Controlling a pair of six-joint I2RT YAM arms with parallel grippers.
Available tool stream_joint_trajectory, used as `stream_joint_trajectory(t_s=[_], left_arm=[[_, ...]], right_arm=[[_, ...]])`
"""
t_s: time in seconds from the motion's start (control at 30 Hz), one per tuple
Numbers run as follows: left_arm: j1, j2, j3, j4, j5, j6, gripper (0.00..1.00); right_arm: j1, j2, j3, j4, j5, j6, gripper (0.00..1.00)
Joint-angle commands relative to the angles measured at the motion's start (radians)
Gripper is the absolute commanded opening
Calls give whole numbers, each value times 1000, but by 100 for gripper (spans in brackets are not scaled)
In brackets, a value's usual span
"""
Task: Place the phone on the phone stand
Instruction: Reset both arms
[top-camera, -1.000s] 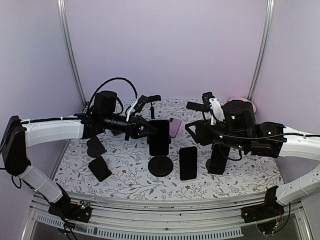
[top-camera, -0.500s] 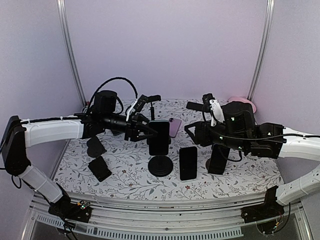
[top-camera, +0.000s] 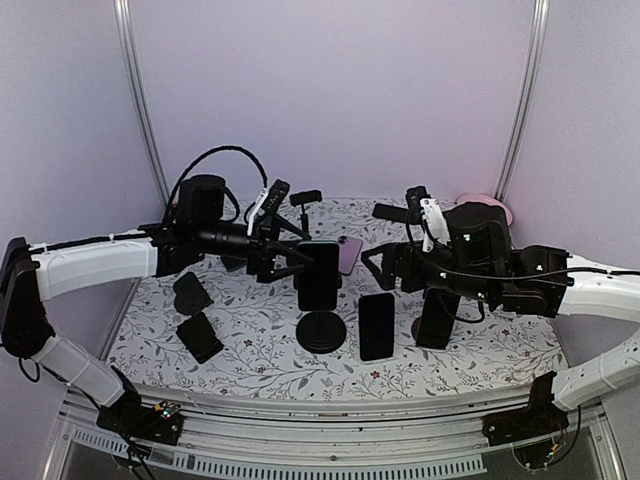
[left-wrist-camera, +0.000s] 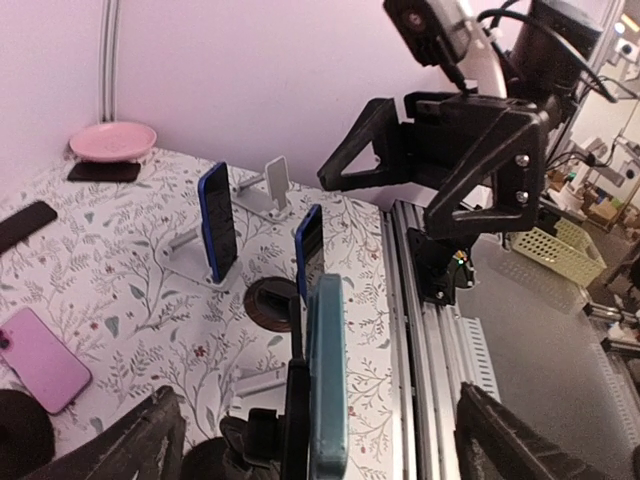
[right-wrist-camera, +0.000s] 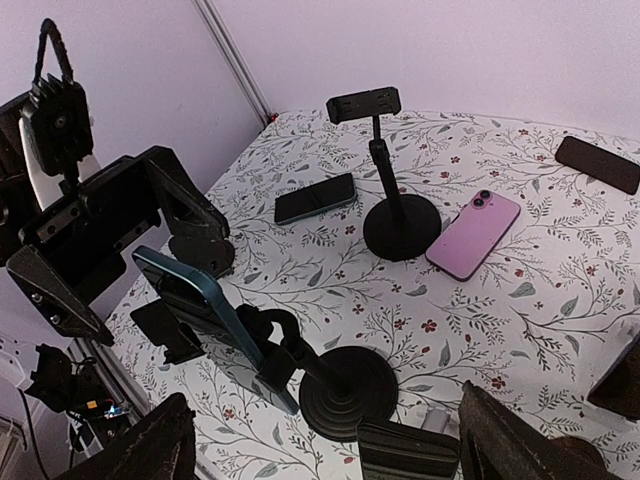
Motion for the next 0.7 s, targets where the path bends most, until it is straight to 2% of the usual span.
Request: stream_joint_trajectory(t_s=[0.0, 0.1, 0.43, 0.67], left_arm=[[-5, -49, 8, -1, -32, -7, 97], [-5, -69, 1, -1, -51, -12, 97], [-5, -217, -94, 33, -195, -88, 97], [-3, -376, -226, 40, -375, -156, 97]], right_arm=[[-6, -14, -8, 10, 6, -4, 93], [-6, -14, -7, 9, 9, -3, 100], [-6, -56, -28, 1, 45, 1, 99], [-25, -111, -75, -8, 96, 4, 99]])
